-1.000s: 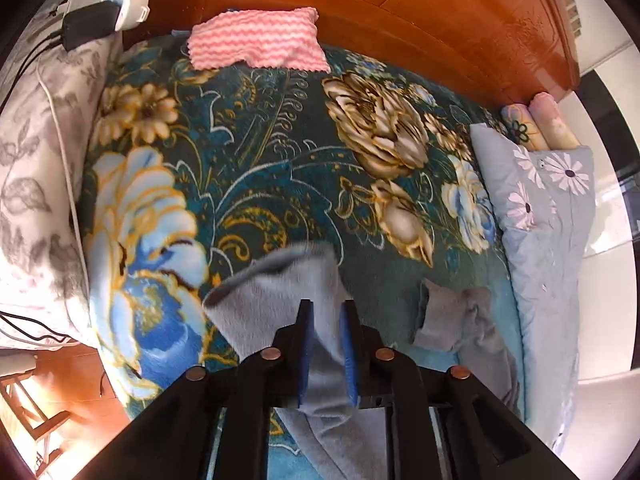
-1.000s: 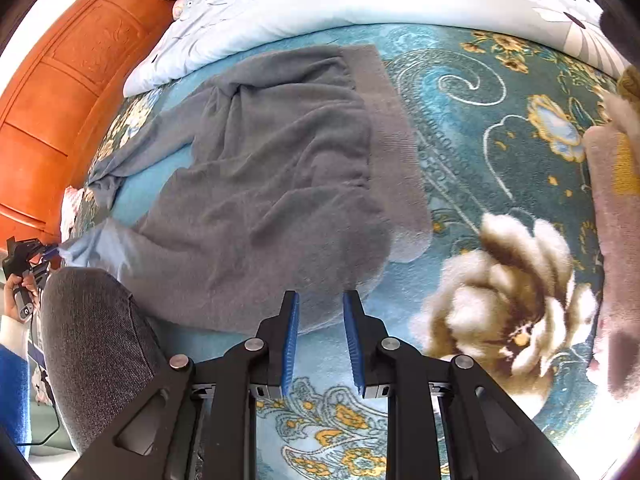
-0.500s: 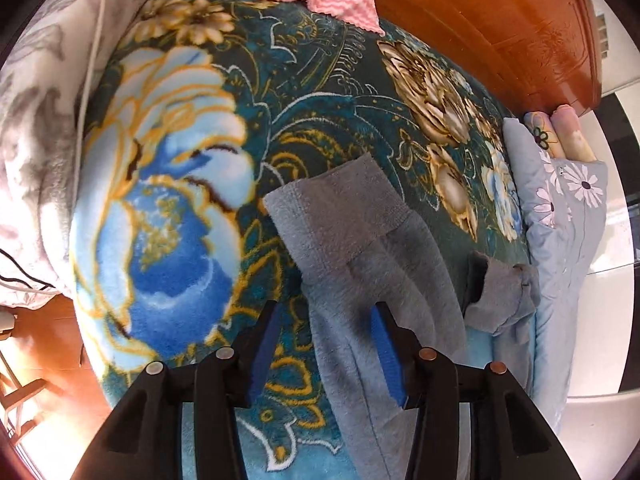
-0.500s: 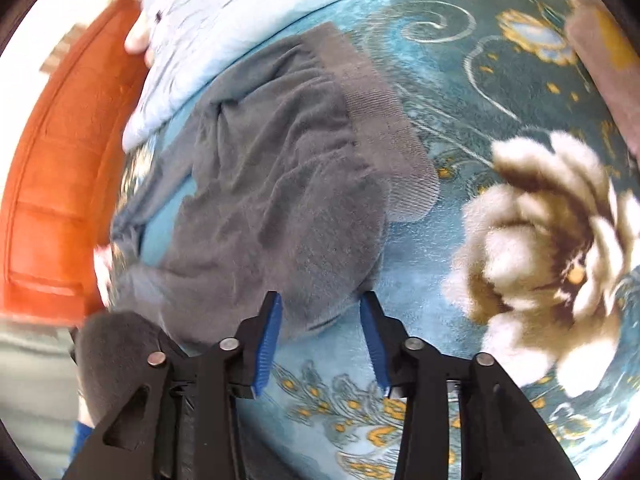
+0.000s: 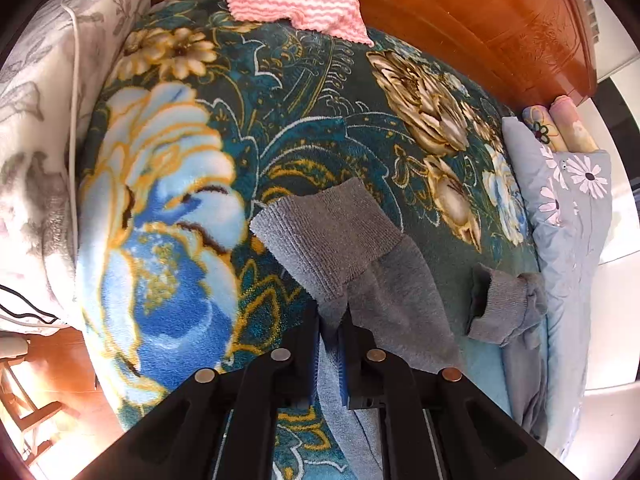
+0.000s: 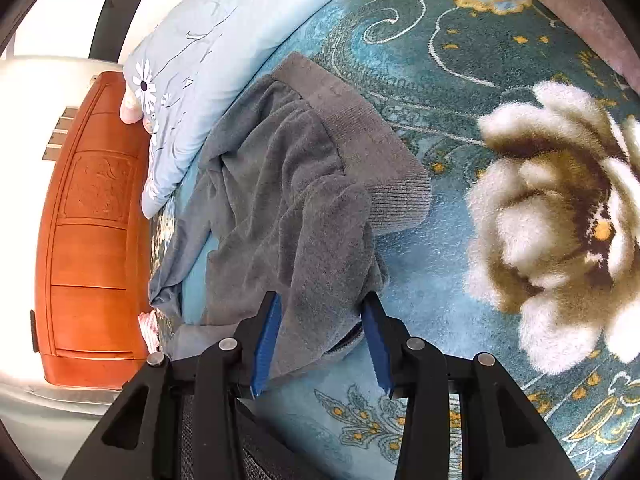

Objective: Fold clothes

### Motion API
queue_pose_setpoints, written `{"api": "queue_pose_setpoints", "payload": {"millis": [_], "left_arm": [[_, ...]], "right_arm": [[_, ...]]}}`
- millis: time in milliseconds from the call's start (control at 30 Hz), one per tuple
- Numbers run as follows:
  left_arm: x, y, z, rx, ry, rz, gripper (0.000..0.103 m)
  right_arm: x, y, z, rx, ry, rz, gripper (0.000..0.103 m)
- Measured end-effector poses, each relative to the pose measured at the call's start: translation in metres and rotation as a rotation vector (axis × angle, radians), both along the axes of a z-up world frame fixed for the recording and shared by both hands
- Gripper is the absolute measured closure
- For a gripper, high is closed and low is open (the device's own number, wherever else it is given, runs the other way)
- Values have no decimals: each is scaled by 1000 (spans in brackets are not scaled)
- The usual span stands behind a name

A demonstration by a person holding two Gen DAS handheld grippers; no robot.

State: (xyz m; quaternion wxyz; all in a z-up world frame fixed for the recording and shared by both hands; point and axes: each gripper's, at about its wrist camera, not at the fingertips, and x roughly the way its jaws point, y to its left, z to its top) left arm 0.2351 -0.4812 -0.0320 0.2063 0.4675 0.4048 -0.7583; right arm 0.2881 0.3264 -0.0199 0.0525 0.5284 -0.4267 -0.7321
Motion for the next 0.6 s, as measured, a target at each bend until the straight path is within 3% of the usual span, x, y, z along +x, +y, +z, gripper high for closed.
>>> {"api": "queue_pose_setpoints", "payload": {"millis": [100,433,467,500,533,600], "left_arm": [[7,-3,3,8,7,9,95],[15,-4,10,45,12,8,95],[12,-3,14,49,18,2,95],[9,-2,18,52,25,-3,95],[6,-1,22,55,31,-9,95],[-1,1,30,62,43,-19,96]], "right_arm": [[4,-7,-1,-4,2,13,39],[-13,-16,-21,67,-81,-71,39],[-16,-20,-18,83,-86,-56,43],[-18,-23,-15,99,-91,-42,65],[-21,-27,-12,115,-96,-28,77],[-26,-32,-1,157,-75,10,88]]}}
